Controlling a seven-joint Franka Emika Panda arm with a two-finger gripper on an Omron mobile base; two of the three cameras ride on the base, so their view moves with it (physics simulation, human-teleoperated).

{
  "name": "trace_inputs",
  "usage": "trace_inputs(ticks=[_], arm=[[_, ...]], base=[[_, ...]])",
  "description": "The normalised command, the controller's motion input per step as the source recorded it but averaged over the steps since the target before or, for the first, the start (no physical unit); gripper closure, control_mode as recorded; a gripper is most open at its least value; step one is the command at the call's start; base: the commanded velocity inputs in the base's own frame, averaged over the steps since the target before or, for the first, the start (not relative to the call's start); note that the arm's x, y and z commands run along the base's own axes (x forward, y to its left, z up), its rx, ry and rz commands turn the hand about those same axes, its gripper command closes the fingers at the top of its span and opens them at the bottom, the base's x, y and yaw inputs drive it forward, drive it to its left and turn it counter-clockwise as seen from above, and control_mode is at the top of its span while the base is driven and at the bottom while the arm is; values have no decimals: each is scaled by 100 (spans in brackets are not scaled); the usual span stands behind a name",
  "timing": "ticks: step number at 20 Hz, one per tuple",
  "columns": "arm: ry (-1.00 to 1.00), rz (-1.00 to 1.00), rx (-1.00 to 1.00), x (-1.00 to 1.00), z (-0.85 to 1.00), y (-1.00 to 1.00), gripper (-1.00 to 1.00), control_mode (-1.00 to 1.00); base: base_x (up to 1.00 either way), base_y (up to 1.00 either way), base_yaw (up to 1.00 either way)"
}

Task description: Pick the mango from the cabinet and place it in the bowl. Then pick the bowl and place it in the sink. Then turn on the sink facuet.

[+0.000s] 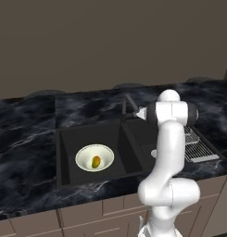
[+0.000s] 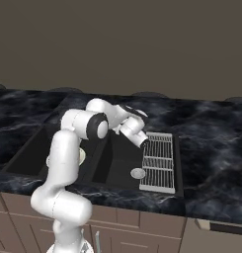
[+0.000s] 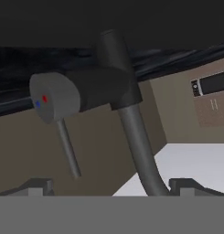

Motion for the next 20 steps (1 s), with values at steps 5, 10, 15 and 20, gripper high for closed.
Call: trace_inputs(ticks=[5, 10, 15, 20], arm=[[0, 0, 1, 28, -20, 0, -100, -100], [0, 0, 0, 31, -23, 0, -100, -100], [0, 0, 0, 39, -2, 0, -100, -100], [0, 0, 0, 32, -15, 1, -100, -100]], base=[[0, 0, 0], [0, 0, 0], [0, 0, 0], [0, 0, 0]])
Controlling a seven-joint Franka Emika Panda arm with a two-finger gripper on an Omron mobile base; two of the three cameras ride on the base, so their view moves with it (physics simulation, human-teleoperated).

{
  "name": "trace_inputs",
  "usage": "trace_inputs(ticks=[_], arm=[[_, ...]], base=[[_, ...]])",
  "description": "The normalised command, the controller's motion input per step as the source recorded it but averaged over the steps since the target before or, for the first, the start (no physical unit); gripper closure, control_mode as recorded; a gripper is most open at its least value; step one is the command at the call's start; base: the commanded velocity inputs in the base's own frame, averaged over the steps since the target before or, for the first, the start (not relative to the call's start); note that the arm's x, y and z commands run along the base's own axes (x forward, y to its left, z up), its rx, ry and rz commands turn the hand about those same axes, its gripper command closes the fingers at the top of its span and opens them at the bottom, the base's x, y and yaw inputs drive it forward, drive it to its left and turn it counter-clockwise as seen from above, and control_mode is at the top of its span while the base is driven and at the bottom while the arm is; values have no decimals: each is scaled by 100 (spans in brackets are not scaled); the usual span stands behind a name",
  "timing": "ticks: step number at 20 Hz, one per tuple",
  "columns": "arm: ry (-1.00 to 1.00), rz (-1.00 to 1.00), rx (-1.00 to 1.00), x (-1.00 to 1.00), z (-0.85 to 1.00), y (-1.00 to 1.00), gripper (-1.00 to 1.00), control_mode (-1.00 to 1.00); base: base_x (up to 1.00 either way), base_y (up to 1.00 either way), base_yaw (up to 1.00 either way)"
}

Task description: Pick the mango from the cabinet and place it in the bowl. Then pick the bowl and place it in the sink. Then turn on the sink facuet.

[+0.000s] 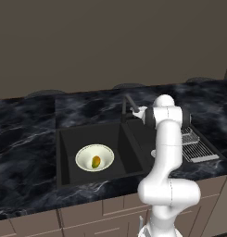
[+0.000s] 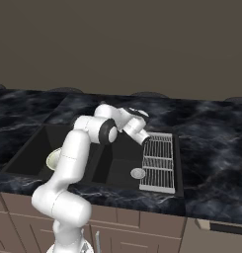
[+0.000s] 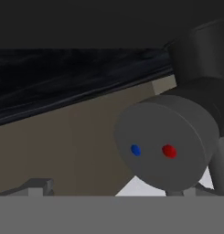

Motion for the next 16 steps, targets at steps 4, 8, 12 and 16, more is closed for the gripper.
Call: trace_inputs(ticks=[4, 8, 12, 16], arm=[[2, 0, 0, 3, -8, -6, 100, -100], [11, -2, 3, 0, 0, -30, 100, -100], [13, -7, 5, 4, -3, -46, 100, -100], [18, -14, 11, 10, -2, -84, 100, -100]], base=[[0, 0, 0], [0, 0, 0], [0, 0, 0], [0, 0, 0]])
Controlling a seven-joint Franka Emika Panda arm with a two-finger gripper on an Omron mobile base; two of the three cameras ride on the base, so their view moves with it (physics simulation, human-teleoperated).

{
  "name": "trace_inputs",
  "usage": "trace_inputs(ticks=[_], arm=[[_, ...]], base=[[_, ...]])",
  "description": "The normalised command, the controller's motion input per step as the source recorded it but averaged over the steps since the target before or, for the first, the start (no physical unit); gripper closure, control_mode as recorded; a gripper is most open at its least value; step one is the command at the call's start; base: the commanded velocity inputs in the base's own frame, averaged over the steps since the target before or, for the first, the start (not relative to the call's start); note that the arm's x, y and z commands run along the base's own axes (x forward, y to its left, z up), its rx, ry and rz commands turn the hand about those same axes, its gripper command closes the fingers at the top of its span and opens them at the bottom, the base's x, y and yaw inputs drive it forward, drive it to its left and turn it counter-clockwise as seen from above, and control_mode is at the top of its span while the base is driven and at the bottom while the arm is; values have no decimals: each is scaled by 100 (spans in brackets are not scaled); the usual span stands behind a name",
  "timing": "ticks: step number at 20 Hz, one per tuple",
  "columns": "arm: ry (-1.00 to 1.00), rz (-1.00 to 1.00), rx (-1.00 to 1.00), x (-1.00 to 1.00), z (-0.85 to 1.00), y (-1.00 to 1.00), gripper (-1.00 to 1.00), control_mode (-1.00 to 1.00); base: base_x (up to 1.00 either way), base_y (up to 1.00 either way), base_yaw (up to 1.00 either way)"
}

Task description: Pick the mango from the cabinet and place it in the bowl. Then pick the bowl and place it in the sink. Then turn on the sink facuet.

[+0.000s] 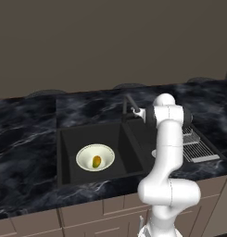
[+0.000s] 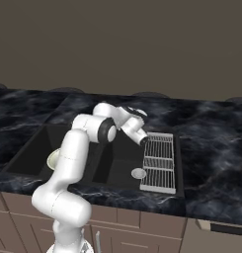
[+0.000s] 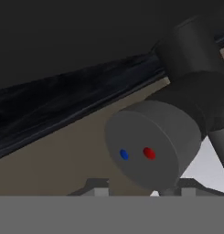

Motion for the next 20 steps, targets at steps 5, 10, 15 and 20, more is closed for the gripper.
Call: trace_inputs(ticks=[5, 10, 15, 20], arm=[[20, -14, 14, 7, -2, -96, 100, -100], [20, -12, 13, 2, -11, -96, 100, -100], [23, -10, 11, 0, -29, -96, 100, -100], [22, -8, 9, 0, -46, -99, 100, -100]], base=[[0, 0, 0], [0, 0, 0], [0, 0, 0], [0, 0, 0]])
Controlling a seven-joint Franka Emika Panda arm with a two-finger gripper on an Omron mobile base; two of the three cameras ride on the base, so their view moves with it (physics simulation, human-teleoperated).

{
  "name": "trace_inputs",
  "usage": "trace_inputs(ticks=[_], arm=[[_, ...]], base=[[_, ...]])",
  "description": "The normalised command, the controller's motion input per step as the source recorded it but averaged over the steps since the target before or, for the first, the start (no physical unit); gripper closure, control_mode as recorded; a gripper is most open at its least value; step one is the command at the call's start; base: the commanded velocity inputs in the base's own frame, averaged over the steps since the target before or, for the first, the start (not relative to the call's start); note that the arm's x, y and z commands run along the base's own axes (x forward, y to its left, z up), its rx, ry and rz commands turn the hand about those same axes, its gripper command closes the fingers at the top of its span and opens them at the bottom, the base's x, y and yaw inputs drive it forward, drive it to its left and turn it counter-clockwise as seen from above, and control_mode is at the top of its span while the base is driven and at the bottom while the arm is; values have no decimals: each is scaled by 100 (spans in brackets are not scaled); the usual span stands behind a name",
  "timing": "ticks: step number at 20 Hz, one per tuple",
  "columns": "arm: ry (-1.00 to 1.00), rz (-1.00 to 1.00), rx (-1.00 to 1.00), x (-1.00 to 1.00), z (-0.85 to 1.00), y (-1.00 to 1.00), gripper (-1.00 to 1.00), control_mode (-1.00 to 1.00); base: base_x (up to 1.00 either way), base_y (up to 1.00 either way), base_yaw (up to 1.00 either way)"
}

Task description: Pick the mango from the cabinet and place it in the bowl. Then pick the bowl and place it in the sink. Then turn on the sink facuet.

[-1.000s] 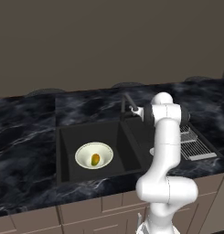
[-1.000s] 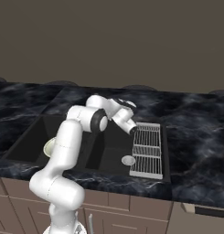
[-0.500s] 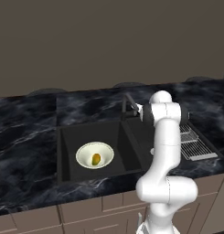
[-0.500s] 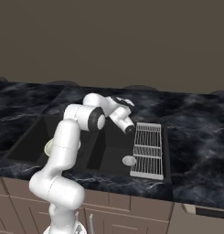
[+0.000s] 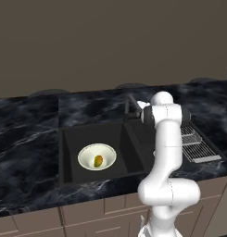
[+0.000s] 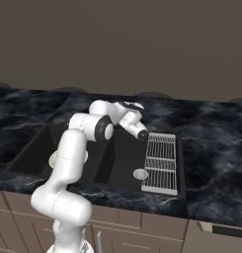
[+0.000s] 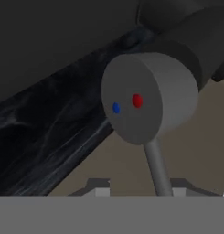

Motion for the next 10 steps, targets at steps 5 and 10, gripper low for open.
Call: trace_inputs(ticks=[5, 10], arm=[[24, -7, 5, 0, -71, -98, 100, -100], [25, -7, 3, 0, -84, -100, 100, -100]], base=[[0, 0, 0], [0, 0, 0]])
